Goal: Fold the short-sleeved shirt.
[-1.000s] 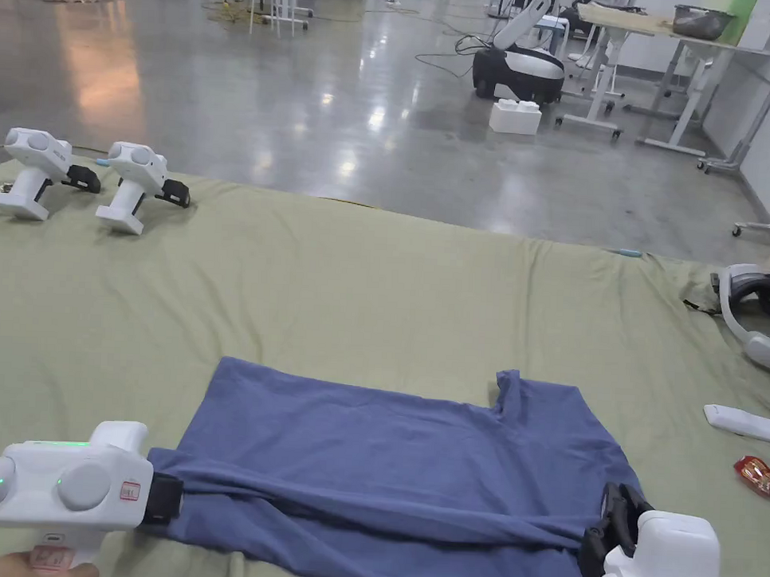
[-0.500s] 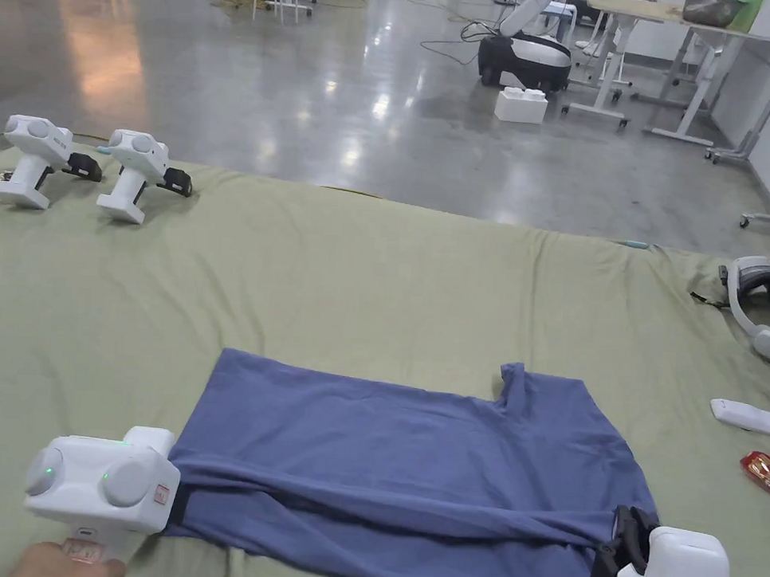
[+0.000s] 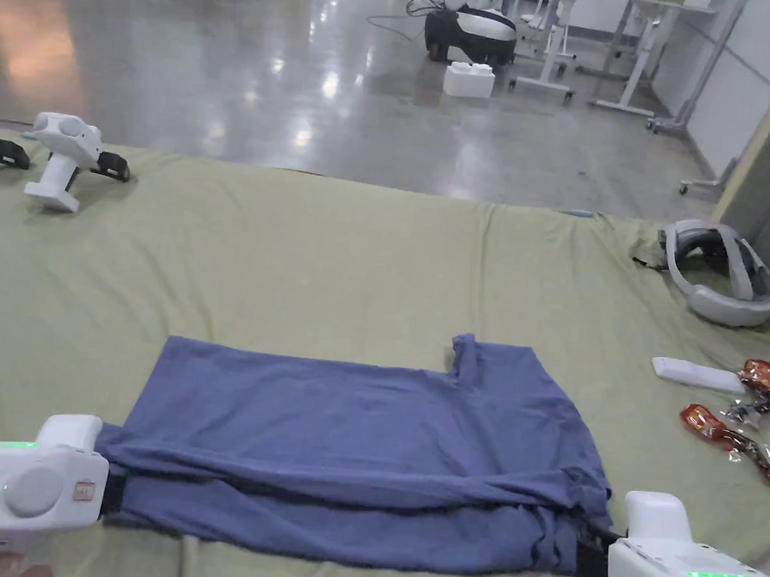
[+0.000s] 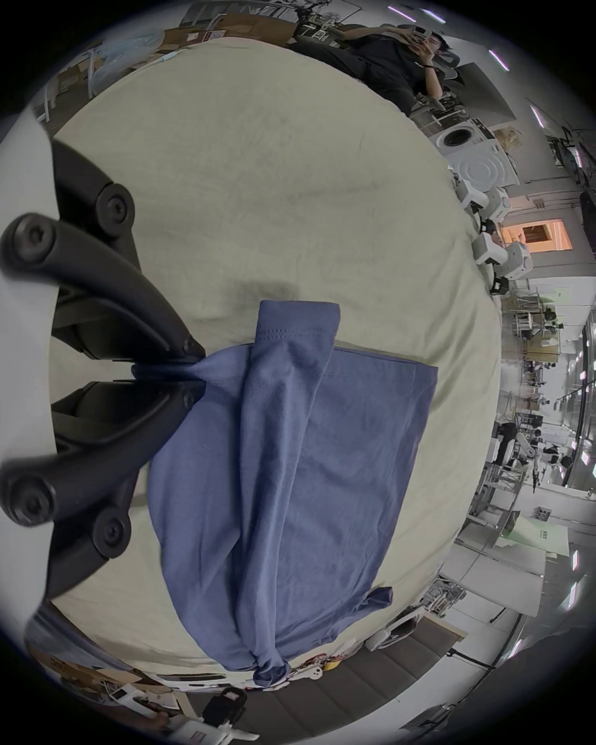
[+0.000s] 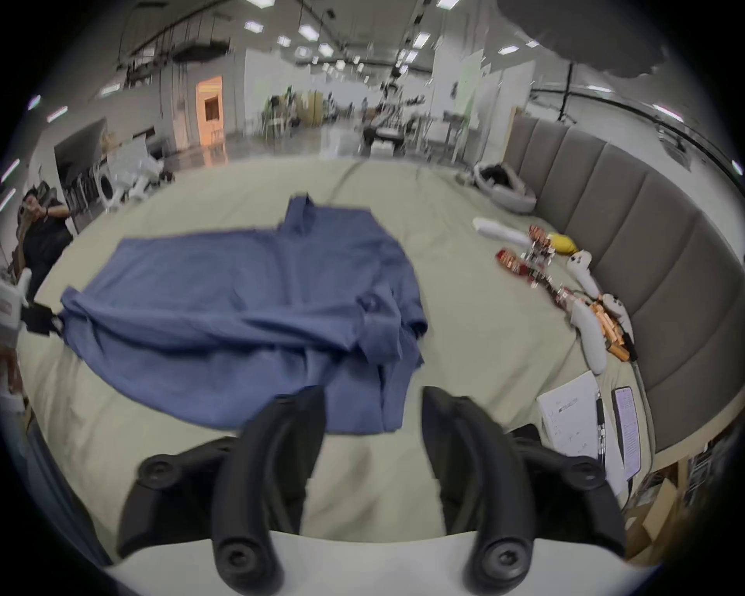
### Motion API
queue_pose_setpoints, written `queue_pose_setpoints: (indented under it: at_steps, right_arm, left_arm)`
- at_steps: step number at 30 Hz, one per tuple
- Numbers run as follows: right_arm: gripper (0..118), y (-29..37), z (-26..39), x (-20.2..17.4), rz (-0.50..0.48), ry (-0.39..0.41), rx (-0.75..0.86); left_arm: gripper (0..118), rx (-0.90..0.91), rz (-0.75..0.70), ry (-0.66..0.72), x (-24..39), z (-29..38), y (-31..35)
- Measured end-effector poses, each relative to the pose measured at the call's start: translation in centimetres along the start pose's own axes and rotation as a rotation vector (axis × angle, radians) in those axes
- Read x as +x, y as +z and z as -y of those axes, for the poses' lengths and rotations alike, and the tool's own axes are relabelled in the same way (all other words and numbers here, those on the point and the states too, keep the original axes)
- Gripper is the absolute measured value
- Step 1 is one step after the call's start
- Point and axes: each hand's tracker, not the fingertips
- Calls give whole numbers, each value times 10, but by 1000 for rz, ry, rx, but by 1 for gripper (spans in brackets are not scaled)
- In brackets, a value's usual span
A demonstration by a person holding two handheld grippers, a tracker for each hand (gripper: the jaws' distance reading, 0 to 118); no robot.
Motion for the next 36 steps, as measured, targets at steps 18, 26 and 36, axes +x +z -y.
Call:
queue_pose_setpoints:
  at_steps: [18,26,36]
  right_arm:
    - [11,-67,-4,-7,-62,-76,-128]
    - [11,-10,-17,20,-85,-156,-20]
    - [11,51,10,14,-58,-30,-7]
  left_arm:
    - [9,8,-17,1,-1,1,-5]
    - [9,70,47,18,-10,-5,27]
    - [9,89,52,0,-21,32,71]
